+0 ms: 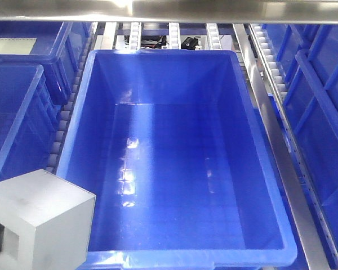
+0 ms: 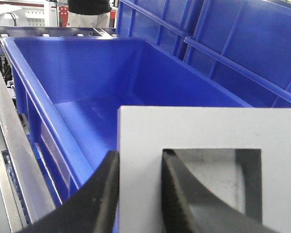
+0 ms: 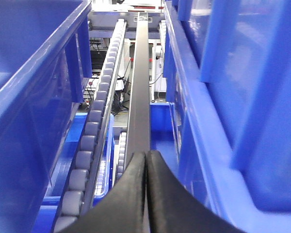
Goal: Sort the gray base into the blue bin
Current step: 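Turn the base to face the empty blue bin on the shelf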
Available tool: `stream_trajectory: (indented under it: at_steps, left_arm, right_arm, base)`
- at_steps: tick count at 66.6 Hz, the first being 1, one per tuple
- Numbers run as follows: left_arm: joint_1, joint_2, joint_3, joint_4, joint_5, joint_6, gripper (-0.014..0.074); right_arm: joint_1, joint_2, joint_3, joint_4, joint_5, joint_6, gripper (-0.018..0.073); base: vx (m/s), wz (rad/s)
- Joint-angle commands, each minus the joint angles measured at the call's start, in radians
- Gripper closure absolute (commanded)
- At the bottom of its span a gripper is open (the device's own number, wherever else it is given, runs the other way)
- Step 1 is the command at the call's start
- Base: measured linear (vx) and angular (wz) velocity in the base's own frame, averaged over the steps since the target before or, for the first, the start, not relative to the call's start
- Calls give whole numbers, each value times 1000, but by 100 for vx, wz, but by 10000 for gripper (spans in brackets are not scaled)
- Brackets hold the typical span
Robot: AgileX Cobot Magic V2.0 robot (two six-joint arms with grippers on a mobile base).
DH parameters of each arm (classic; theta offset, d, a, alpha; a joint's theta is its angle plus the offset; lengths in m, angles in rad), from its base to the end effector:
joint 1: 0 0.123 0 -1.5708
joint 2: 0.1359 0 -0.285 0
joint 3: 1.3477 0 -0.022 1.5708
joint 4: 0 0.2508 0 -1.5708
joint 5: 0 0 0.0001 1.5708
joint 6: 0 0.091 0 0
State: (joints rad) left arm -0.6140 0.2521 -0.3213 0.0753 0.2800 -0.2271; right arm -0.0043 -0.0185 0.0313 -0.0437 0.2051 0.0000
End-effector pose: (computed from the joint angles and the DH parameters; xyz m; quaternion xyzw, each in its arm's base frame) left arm 0.0589 -0.0392 0.2804 0.1638 0.7310 -0.2411 0.6169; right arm 0.0556 -0.0011 0.1850 -0.0115 0.7516 -0.0189 0.6592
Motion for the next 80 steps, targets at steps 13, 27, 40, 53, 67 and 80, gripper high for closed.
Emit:
stream_trajectory:
  at_steps: [13,27,40,53,67,80]
  left_arm:
    - [-6,9,-30,-9,-111,-5,604]
    - [-6,9,-30,-9,-111,-5,604]
    - [-6,9,-30,-9,-111,-5,604]
    - [-6,9,-30,-9,-111,-5,604]
    - [-6,9,-30,-9,-111,-5,604]
    - [-6,9,-30,-9,-111,-5,604]
  right_arm:
    - [-2,-8,6,-9,-79,-12,564]
    - [-2,-8,6,-9,-79,-12,564]
    - [-2,-8,6,-9,-79,-12,564]
    - [-2,-8,6,-9,-79,-12,564]
    - [-2,-8,6,-9,-79,-12,564]
    - [-2,-8,6,-9,-81,-12,564]
  base:
    - [5,2]
    - [5,-1]
    - [4,0]
    - [1,0]
    - [0,0]
    - [0,0]
